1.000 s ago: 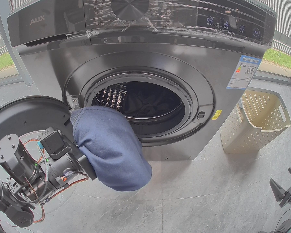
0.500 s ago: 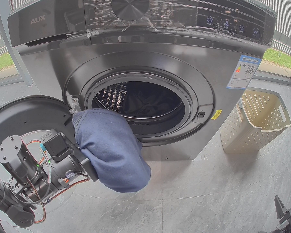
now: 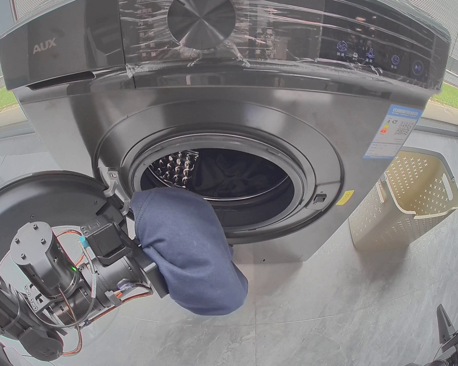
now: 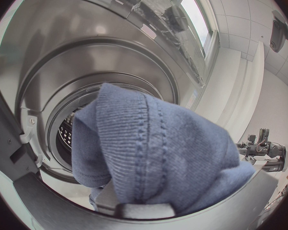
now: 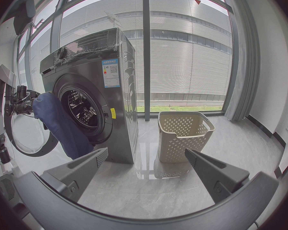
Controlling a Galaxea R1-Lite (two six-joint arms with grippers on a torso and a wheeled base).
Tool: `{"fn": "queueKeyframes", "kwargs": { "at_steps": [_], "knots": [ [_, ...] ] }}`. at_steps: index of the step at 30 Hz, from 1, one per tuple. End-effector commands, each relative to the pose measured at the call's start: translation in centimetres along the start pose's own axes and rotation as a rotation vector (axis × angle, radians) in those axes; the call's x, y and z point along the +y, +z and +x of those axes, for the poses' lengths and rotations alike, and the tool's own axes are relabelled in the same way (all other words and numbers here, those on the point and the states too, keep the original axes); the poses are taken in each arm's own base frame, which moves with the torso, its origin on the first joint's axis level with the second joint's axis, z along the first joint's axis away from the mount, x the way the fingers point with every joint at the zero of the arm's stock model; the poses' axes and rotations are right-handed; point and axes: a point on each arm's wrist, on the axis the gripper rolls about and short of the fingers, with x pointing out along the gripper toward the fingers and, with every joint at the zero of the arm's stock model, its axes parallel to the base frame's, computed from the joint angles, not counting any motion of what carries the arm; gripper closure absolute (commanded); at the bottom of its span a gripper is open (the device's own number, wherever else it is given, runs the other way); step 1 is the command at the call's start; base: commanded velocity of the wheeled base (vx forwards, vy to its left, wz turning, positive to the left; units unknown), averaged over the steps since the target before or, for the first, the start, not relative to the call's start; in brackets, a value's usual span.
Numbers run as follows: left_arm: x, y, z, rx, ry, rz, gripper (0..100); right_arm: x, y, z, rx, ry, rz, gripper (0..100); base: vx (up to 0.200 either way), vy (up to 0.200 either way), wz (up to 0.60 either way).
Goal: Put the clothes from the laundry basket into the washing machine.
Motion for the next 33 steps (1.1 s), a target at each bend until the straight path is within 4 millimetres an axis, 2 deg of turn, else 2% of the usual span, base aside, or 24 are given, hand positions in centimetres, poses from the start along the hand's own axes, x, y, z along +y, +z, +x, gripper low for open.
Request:
{"fn": "queueKeyframes", "kwargs": {
  "at_steps": [1,12,16,24,30,33],
  "knots": [
    [-0.5,-0.5,0.0,0.022,-0.021,-0.006,100,0.0,-0.5,0.0,0.002,-0.001,-0.001,0,0.2,0.0,0.0],
    [-1.7,-1.6,-0.4,0.079,-0.073,-0.016,100,0.0,-0.5,0.0,0.002,0.001,0.0,0,0.0,0.0,0.0],
    [-1.6,-2.5,0.3,0.111,-0.063,-0.007,100,0.0,-0.5,0.0,0.002,0.001,0.0,0,0.0,0.0,0.0],
    [-1.5,-2.5,1.1,0.104,-0.066,-0.023,100,0.0,-0.5,0.0,0.002,0.001,0.0,0,0.0,0.0,0.0],
    [-1.5,-2.9,2.4,0.103,-0.067,-0.026,100,0.0,-0.5,0.0,0.002,0.001,0.0,0,0.0,0.0,0.0],
    [-1.5,-2.4,2.8,0.073,-0.07,-0.028,100,0.0,-0.5,0.0,0.002,0.001,0.0,0,0.0,0.0,0.0]
  ]
}}
